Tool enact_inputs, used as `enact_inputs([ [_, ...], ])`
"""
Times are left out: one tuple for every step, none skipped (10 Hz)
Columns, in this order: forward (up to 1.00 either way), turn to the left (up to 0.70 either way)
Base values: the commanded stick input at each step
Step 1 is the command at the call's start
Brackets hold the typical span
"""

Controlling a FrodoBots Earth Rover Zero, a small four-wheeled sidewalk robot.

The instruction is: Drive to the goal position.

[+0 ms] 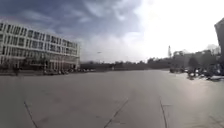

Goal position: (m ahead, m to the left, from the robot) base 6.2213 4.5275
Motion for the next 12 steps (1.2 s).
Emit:
enact_inputs([
  [0.85,0.00],
  [0.85,0.00],
  [0.85,0.00],
  [0.85,0.00],
  [0.85,0.00],
  [0.85,0.00],
  [0.85,0.00],
  [0.85,0.00],
  [0.85,0.06],
  [0.85,0.23],
  [0.85,0.34],
  [0.85,0.34],
])
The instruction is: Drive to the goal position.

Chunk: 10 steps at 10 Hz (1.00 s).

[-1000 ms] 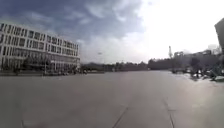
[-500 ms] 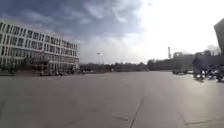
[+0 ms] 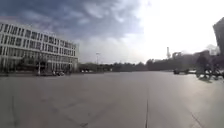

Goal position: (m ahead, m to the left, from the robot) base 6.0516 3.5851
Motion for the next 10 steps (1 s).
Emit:
enact_inputs([
  [0.85,0.34],
  [0.85,0.34],
  [0.85,0.34],
  [0.85,0.34],
  [0.85,0.34],
  [0.85,0.34],
  [0.85,0.34],
  [0.85,0.34],
  [0.85,0.34],
  [0.85,0.34],
])
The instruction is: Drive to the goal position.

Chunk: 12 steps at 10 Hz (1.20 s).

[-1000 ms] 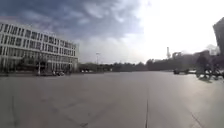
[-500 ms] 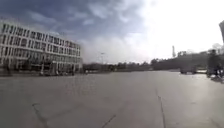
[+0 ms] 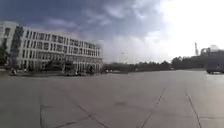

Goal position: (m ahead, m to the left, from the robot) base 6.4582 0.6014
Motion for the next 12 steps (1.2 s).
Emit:
enact_inputs([
  [0.85,0.24],
  [0.85,0.00],
  [0.85,0.00],
  [0.85,0.00],
  [0.85,0.00],
  [0.85,0.00],
  [0.85,0.00],
  [0.85,0.00],
  [0.85,0.00],
  [0.85,0.00],
  [0.85,0.00],
  [0.85,0.00],
])
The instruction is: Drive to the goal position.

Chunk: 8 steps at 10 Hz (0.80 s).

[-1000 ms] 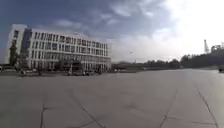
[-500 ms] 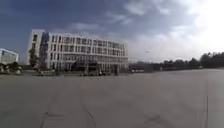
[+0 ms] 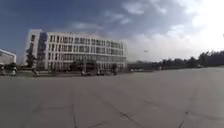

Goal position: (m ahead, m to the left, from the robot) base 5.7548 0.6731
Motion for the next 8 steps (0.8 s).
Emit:
enact_inputs([
  [0.85,0.00],
  [0.85,0.00],
  [0.85,0.00],
  [0.85,0.00],
  [0.85,0.00],
  [0.85,0.00],
  [0.85,0.00],
  [0.85,0.00],
])
